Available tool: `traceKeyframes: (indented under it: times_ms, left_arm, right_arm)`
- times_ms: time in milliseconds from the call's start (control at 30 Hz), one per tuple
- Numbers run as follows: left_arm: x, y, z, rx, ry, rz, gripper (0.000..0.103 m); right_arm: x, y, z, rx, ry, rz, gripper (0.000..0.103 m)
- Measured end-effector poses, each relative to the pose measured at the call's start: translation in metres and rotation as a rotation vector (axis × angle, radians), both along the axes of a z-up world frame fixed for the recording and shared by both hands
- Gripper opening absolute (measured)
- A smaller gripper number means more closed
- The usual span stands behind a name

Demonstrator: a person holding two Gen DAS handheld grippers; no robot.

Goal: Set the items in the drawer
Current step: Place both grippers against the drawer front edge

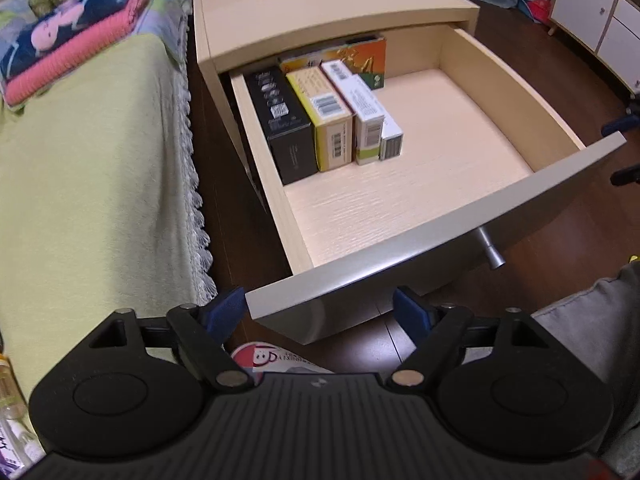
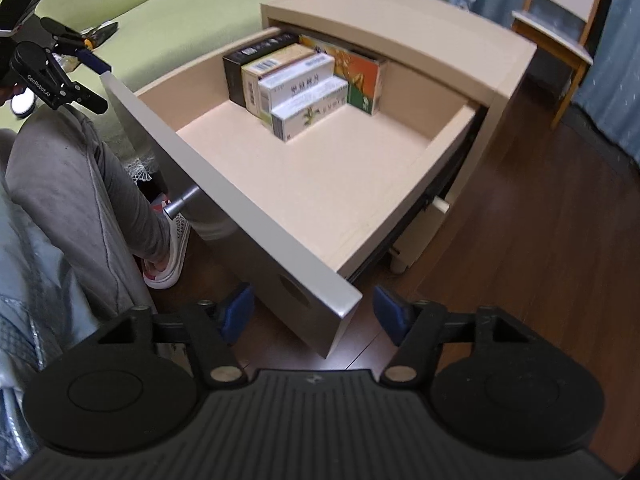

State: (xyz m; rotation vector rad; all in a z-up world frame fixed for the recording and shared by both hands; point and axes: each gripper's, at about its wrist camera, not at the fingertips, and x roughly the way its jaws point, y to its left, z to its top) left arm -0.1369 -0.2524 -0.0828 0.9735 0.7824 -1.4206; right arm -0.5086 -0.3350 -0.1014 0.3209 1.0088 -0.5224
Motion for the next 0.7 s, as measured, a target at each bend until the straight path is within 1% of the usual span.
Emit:
traceKeyframes:
  times_ms: [100, 233, 300, 467, 700]
  left_arm:
    - [0.003, -0.003, -0.005, 0.019, 0.012, -0.001, 0.077]
    - [0.002, -0.004, -0.005, 0.025, 0.000, -0.014, 0.077]
    - [0.002, -0.004, -0.005, 0.027, 0.005, -0.014, 0.077]
    - [0.002, -0.007, -0.005, 0.025, -0.005, -0.013, 0.073]
    - [0.004, -0.011, -0.005, 0.007, -0.005, -0.007, 0.072]
  right_arm:
    - [-0.001, -0.001, -0.003, 0.020, -0.002, -0.012, 0.052]
    - [-0.001, -0.003, -0.005, 0.036, -0.003, -0.023, 0.044]
    - [-0.001, -0.005, -0.004, 0.030, -0.006, -0.037, 0.037]
    - [-0.002, -0.005, -0.002, 0.024, -0.010, -0.043, 0.036]
    - [-0.001, -0.004, 0.000, 0.010, -0.010, -0.063, 0.036]
